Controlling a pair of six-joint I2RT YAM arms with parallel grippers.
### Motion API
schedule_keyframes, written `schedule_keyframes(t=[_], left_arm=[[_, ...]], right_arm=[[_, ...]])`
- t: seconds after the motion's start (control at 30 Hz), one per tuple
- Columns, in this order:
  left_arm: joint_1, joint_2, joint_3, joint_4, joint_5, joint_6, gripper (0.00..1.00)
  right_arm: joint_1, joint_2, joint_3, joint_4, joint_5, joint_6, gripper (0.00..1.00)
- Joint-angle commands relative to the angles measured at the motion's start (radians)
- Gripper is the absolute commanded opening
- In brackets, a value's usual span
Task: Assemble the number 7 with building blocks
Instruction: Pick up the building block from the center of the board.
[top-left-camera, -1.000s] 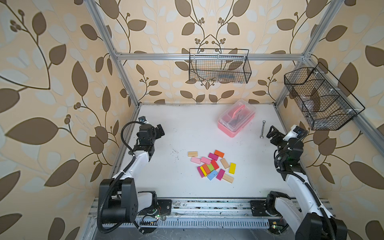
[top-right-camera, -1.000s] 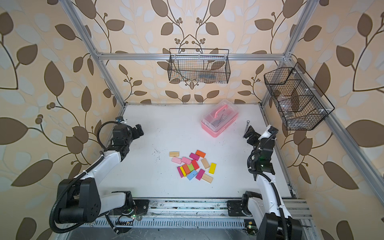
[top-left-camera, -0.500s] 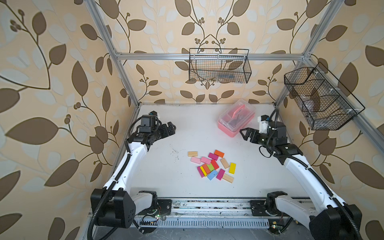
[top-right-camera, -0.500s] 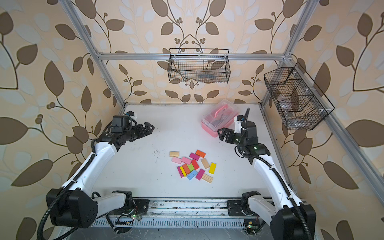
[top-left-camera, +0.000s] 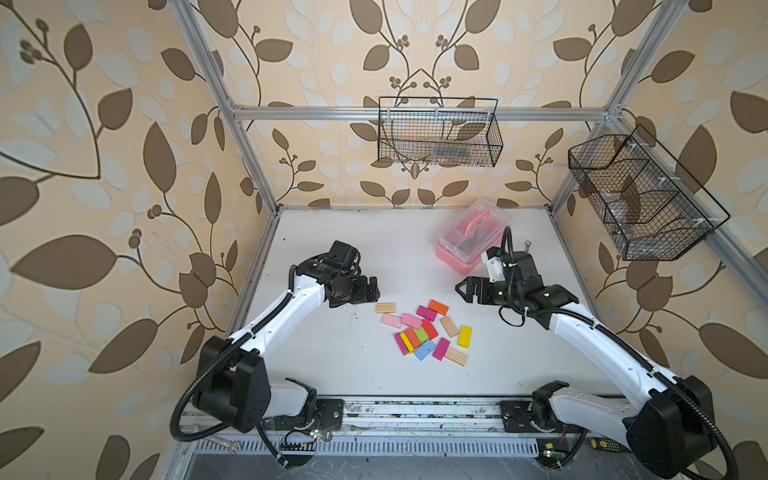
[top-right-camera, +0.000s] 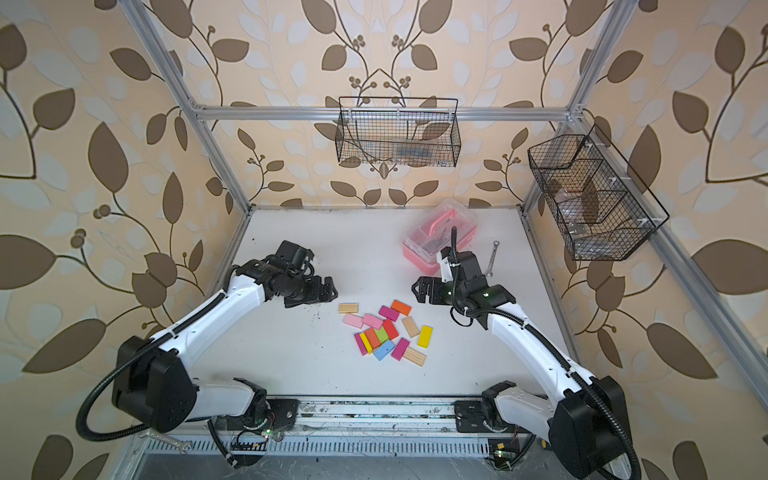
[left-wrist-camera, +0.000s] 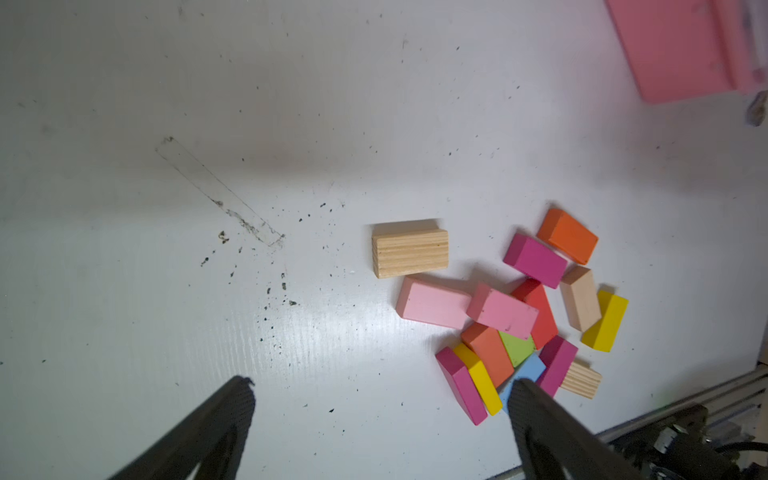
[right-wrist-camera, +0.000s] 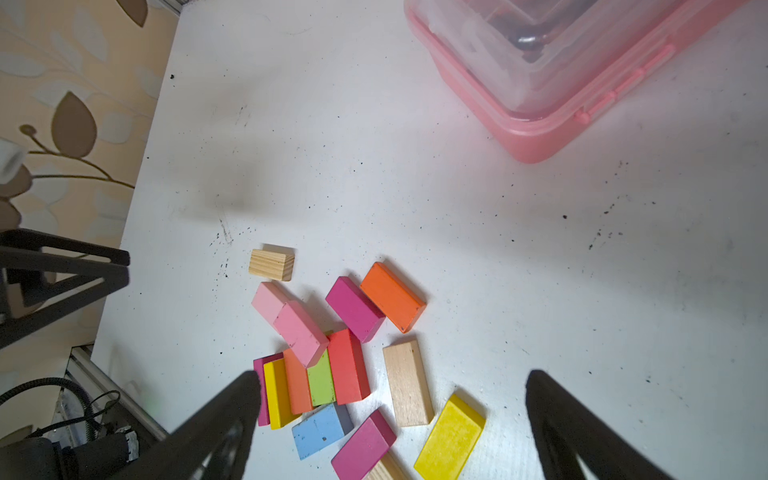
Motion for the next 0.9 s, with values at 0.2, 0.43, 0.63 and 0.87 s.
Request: schedule_keyframes(t=[0.2,0.43,0.63,0.87], left_arm=[[-0.132,0.261,0.206,-0.112,-0.168,-0.002,0.99],[-0.167,0.361,0.232,-0.075,-0.187,-0.061,0.99],[-0.194,0.434,0.275,-0.081,-0.207,-0.09,0.99],[-0.213,0.496,0.304,-0.078,-0.22,-0.112,0.99]], right_arm=[[0.004,0.005,-0.043,0.02,-0.003,0.003,1.0],[0.002,0.002,-0.058,0.021,-0.014,-0.01,1.0],[-0.004,0.018,-0.064,0.039,-0.033,-0.016,1.0],[-0.011,0.033,-0.064,0.05,-0.049,-0.031,1.0]])
